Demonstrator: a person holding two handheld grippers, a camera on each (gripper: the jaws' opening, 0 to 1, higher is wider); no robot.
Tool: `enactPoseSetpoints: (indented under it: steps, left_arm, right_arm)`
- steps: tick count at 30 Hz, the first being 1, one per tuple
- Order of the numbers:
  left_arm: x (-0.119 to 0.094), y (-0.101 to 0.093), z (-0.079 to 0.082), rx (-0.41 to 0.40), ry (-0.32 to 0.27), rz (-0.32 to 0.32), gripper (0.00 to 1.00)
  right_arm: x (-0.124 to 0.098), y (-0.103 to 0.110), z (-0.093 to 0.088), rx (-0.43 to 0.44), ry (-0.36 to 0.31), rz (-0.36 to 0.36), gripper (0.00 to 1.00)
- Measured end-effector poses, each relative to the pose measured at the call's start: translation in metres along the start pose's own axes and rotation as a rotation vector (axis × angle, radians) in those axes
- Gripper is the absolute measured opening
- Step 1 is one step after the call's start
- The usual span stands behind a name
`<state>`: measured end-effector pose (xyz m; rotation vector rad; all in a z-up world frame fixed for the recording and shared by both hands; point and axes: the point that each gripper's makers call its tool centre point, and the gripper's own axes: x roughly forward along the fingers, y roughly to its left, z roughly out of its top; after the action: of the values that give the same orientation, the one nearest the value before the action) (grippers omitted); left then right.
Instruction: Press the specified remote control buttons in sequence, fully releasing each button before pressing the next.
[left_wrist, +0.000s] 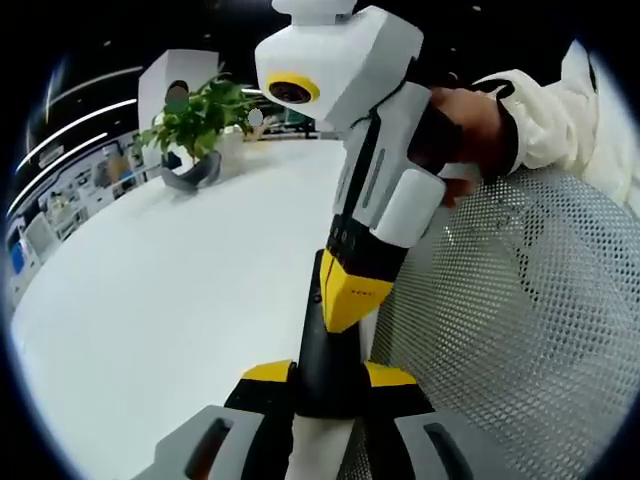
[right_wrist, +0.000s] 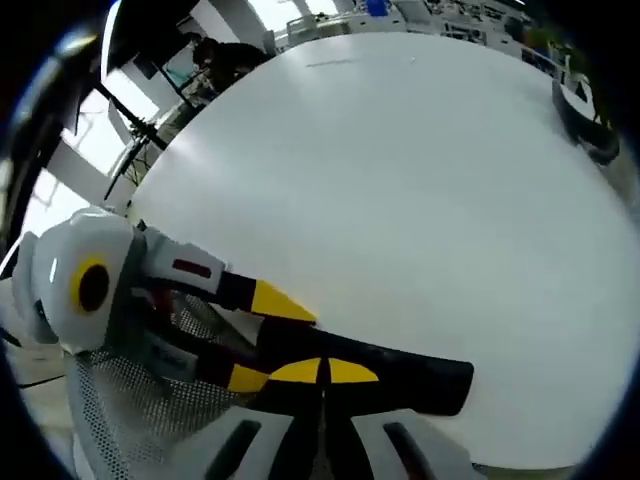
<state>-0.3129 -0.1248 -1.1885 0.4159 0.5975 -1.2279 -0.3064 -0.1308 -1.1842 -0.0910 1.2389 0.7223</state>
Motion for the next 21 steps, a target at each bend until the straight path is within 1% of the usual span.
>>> enactPoseSetpoints:
  steps: [1,2,3,4,5,7,8,10,11,13,14,15,17,19,21]
  left_arm:
    - [0.0004,0.0002,-0.0008,-0.006,0.000,0.005,0.25]
    - [0.0002,0.0002,-0.0012,-0.012,-0.008,0.016,0.25]
    - [-0.0001,0.0012,-0.0012,-0.040,-0.018,0.040,0.25]
    - [-0.0002,0.0009,-0.0013,-0.035,-0.017,0.048,0.25]
    - [0.0001,0.0002,-0.0008,-0.031,-0.017,0.058,0.25]
    - [0.0001,0.0013,-0.0013,-0.047,-0.023,0.074,0.25]
    - [0.0000,0.0015,-0.0012,-0.050,-0.025,0.077,0.25]
    - [-0.0002,0.0019,-0.0009,-0.054,-0.029,0.082,0.24]
    - [-0.0004,0.0020,-0.0006,-0.054,-0.031,0.083,0.24]
    - [-0.0001,0.0023,-0.0007,-0.051,-0.035,0.088,0.24]
    - [0.0002,0.0021,-0.0005,-0.039,-0.017,0.079,0.24]
    - [0.0008,0.0023,0.0001,-0.035,-0.002,0.070,0.24]
    - [0.0008,0.0028,-0.0003,-0.034,-0.008,0.067,0.24]
    - [0.0009,0.0027,-0.0006,-0.029,-0.009,0.065,0.24]
    - [0.0010,0.0026,-0.0005,-0.029,0.000,0.066,0.24]
  right_arm:
    - [-0.0001,-0.0004,-0.0005,0.001,-0.002,-0.002,0.00]
    - [-0.0008,-0.0014,-0.0010,0.006,-0.020,-0.006,0.00]
    - [-0.0006,-0.0019,0.0019,0.005,-0.061,-0.006,0.00]
    - [-0.0014,-0.0019,0.0011,0.003,-0.070,-0.004,0.00]
    - [-0.0013,-0.0017,0.0020,-0.003,-0.105,-0.007,0.00]
    - [-0.0015,-0.0008,0.0008,-0.019,-0.124,-0.018,0.00]
    - [-0.0013,-0.0010,0.0021,-0.046,-0.132,-0.030,0.00]
    - [-0.0003,-0.0003,0.0038,-0.058,-0.121,-0.043,0.00]
    - [-0.0004,-0.0016,0.0047,-0.049,-0.117,-0.043,0.00]
    - [-0.0005,-0.0033,0.0061,0.001,-0.124,-0.027,0.00]
    - [-0.0008,-0.0026,0.0049,0.034,-0.099,-0.013,0.00]
    - [-0.0002,-0.0042,0.0063,0.049,-0.083,-0.006,0.00]
    - [0.0006,-0.0056,0.0082,0.065,-0.066,-0.002,0.00]
    - [0.0011,-0.0053,0.0084,0.077,-0.050,-0.008,0.00]
    - [0.0016,-0.0042,0.0080,0.047,-0.028,-0.037,0.00]
